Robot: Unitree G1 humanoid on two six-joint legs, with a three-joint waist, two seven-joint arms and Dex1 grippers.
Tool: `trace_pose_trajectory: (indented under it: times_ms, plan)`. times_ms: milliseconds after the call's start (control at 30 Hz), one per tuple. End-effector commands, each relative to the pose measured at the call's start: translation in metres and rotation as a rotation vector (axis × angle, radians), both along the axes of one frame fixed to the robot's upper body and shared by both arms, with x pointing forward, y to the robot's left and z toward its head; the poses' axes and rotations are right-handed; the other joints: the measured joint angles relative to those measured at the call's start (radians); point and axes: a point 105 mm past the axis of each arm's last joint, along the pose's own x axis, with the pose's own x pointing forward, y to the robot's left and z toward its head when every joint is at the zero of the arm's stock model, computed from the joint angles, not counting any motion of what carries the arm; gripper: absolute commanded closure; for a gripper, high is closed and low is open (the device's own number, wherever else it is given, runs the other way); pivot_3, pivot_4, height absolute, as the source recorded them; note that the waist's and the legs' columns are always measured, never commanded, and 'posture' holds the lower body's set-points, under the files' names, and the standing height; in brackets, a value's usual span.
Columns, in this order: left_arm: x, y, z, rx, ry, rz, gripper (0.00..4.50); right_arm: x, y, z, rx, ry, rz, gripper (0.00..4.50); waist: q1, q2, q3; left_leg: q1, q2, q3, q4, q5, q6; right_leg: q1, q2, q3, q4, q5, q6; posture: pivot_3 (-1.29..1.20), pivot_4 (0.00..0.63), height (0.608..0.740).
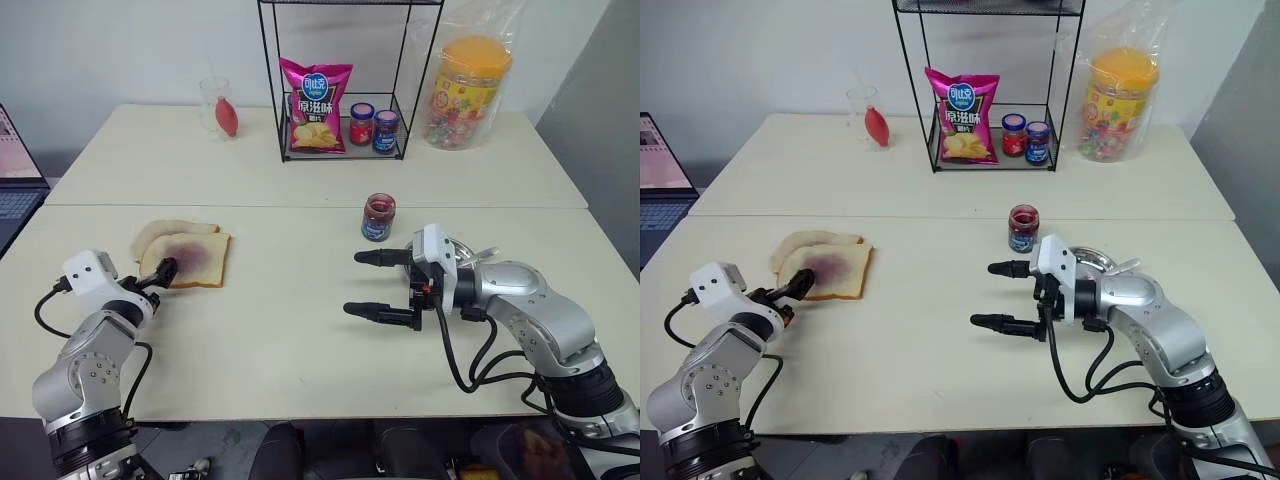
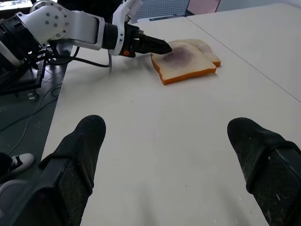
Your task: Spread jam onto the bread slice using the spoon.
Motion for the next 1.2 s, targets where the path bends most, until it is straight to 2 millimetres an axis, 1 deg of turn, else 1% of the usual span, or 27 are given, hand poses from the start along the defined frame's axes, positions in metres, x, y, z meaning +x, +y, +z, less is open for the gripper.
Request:
trace_pose_trajectory:
  times_ms: [33, 67, 200, 300, 367, 567, 633, 767, 833, 933, 1033, 1067, 1100, 1200]
  plan:
    - [0.002, -0.001, 0.007, 0.003, -0.011, -0.004, 0.71, -0.004, 0.003, 0.016, 0.017, -0.074, 0.023, 0.0, 0.0, 0.0, 0.0, 0.0, 0.0, 0.0, 0.0, 0.0, 0.0, 0.0, 0.0, 0.0, 0.0, 0.0, 0.0, 0.0, 0.15, 0.74]
    - [0.002, -0.002, 0.007, 0.002, -0.01, -0.008, 0.87, -0.003, 0.002, 0.016, 0.016, -0.076, 0.021, 0.0, 0.0, 0.0, 0.0, 0.0, 0.0, 0.0, 0.0, 0.0, 0.0, 0.0, 0.0, 0.0, 0.0, 0.0, 0.0, 0.0, 0.15, 0.74]
    - [0.0, -0.003, 0.007, -0.006, -0.005, 0.012, 1.86, -0.003, 0.002, 0.016, 0.009, -0.08, 0.019, 0.0, 0.0, 0.0, 0.0, 0.0, 0.0, 0.0, 0.0, 0.0, 0.0, 0.0, 0.0, 0.0, 0.0, 0.0, 0.0, 0.0, 0.15, 0.74]
    - [-0.001, -0.006, 0.008, -0.012, -0.005, 0.015, 2.51, -0.002, 0.001, 0.015, 0.0, -0.085, 0.02, 0.0, 0.0, 0.0, 0.0, 0.0, 0.0, 0.0, 0.0, 0.0, 0.0, 0.0, 0.0, 0.0, 0.0, 0.0, 0.0, 0.0, 0.15, 0.74]
    - [-0.002, -0.008, 0.01, -0.014, -0.008, 0.013, 2.86, -0.002, 0.001, 0.015, -0.005, -0.09, 0.024, 0.0, 0.001, 0.0, 0.0, 0.0, 0.0, 0.0, 0.0, 0.0, 0.0, 0.0, 0.0, 0.0, 0.0, 0.0, 0.0, 0.0, 0.15, 0.74]
    - [-0.004, -0.01, 0.02, -0.013, -0.035, 0.009, 4.14, -0.005, 0.003, 0.023, 0.051, -0.104, 0.052, 0.0, 0.002, 0.0, 0.0, 0.0, 0.0, 0.0, 0.0, 0.0, 0.0, 0.0, 0.0, 0.0, 0.0, 0.0, 0.0, 0.0, 0.15, 0.74]
    - [-0.005, -0.011, 0.024, -0.007, -0.05, 0.003, 4.47, -0.005, 0.003, 0.023, 0.056, -0.104, 0.054, 0.0, 0.005, 0.0, 0.0, 0.0, 0.0, 0.0, 0.0, 0.0, 0.0, 0.0, 0.0, 0.0, 0.0, 0.0, 0.0, 0.0, 0.15, 0.74]
    - [-0.006, -0.013, 0.034, 0.014, -0.085, -0.012, 4.47, -0.005, 0.002, 0.024, 0.059, -0.107, 0.046, 0.0, 0.005, 0.0, 0.0, 0.0, 0.0, 0.0, 0.0, 0.0, 0.0, 0.0, 0.0, 0.0, 0.0, 0.0, 0.0, 0.0, 0.15, 0.74]
    - [-0.008, -0.02, 0.041, 0.039, -0.108, -0.058, 4.47, -0.005, 0.001, 0.024, 0.058, -0.107, 0.039, 0.0, 0.004, 0.0, 0.0, 0.0, 0.0, 0.0, 0.0, 0.0, 0.0, 0.0, 0.0, 0.0, 0.0, 0.0, 0.0, 0.0, 0.15, 0.74]
    - [-0.008, -0.047, 0.056, 0.149, -0.139, -0.24, 4.47, -0.004, -0.002, 0.023, 0.054, -0.108, 0.03, 0.0, 0.003, -0.001, 0.001, 0.0, 0.0, 0.0, 0.0, 0.0, 0.0, 0.0, 0.0, 0.0, 0.0, 0.0, 0.0, 0.0, 0.15, 0.74]
    - [-0.012, -0.08, 0.075, 0.233, -0.184, -0.472, 4.47, -0.003, -0.008, 0.025, 0.048, -0.107, 0.016, 0.0, 0.008, -0.001, 0.001, 0.0, 0.0, 0.0, 0.0, 0.0, 0.0, 0.0, 0.0, 0.0, 0.0, 0.0, 0.0, 0.0, 0.15, 0.74]
    - [-0.015, -0.092, 0.081, 0.247, -0.194, -0.558, 4.47, -0.002, -0.011, 0.026, 0.045, -0.105, 0.009, 0.0, 0.01, -0.001, 0.001, 0.0, 0.0, 0.0, 0.0, 0.0, 0.0, 0.0, 0.0, 0.0, 0.0, 0.0, 0.0, 0.0, 0.15, 0.74]
    - [-0.017, -0.099, 0.084, 0.254, -0.198, -0.611, 4.47, -0.002, -0.013, 0.026, 0.043, -0.102, 0.004, 0.0, 0.01, -0.001, 0.001, 0.0, -0.001, 0.0, 0.0, 0.0, 0.0, 0.0, 0.0, 0.0, 0.0, 0.0, 0.001, 0.0, 0.15, 0.74]
    - [-0.03, -0.137, 0.096, 0.209, -0.216, -0.896, 4.47, -0.004, -0.026, 0.027, 0.024, -0.081, -0.013, 0.0, 0.011, -0.001, 0.001, 0.0, -0.001, 0.002, 0.0, 0.0, 0.0, 0.0, -0.001, 0.001, -0.001, -0.001, 0.002, 0.0, 0.15, 0.74]
